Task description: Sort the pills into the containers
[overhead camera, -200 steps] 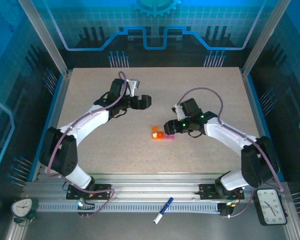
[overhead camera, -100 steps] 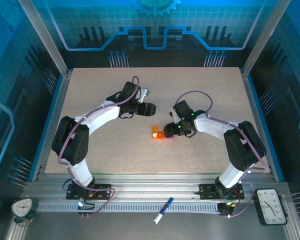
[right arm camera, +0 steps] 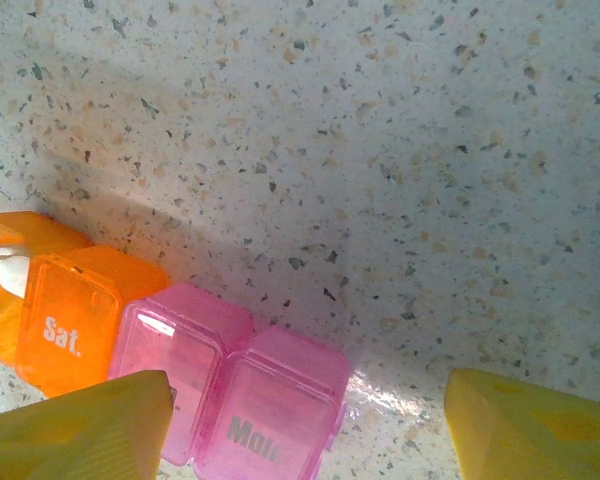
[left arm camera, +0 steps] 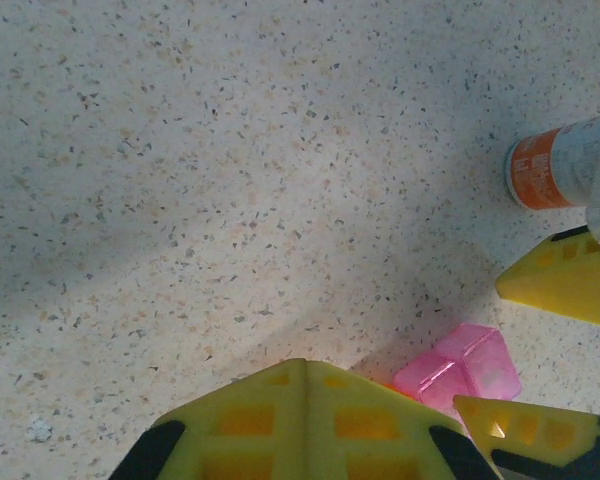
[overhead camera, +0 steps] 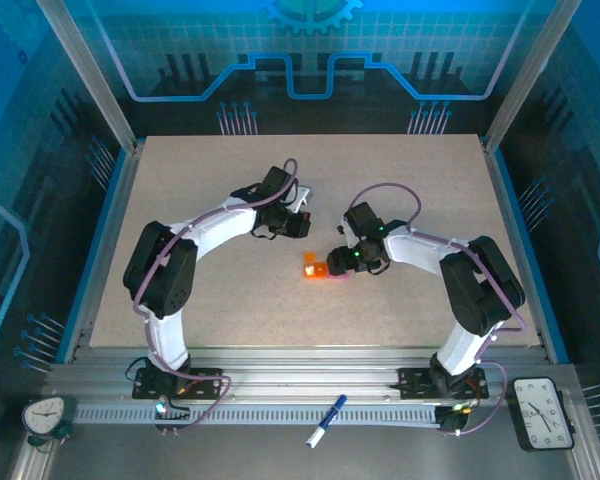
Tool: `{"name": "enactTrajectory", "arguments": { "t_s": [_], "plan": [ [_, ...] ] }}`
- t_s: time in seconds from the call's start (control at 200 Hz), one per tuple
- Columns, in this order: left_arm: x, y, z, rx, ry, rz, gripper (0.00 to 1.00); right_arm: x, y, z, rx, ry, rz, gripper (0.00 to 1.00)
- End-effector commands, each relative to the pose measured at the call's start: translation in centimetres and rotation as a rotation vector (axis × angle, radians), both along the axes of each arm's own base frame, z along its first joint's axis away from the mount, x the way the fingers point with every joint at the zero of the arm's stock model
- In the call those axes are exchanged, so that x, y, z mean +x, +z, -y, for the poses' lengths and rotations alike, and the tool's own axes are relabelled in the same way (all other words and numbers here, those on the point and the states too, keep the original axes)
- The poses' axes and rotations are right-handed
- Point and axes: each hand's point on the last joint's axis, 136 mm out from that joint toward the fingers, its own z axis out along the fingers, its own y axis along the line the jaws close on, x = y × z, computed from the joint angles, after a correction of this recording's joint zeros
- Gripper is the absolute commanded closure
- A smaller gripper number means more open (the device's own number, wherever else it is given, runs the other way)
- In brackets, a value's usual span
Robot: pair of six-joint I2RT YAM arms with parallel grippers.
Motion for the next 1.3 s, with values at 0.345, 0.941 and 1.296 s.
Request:
{"name": "enactTrajectory", "arguments": {
  "t_s": [0.345, 0.941, 1.296],
  "plan": [
    [-2.7, -2.4, 1.7, 0.076, -0.106, -0.083, 1.00, 0.0, -0.9, 0.1, -0.025, -0.005, -0.015, 0.28],
    [-5.5, -1.6, 1.8, 0.038, -0.122, -0.080, 1.00, -0.2, -1.8, 0.4, -0.044, -0.015, -0.034, 0.30],
    [-7.2, -1.7, 2.3, 0.024, -0.143, -0.091, 1.00, -0.3, -2.2, 0.5, -0.047, -0.016, -0.045, 0.30]
  ]
}}
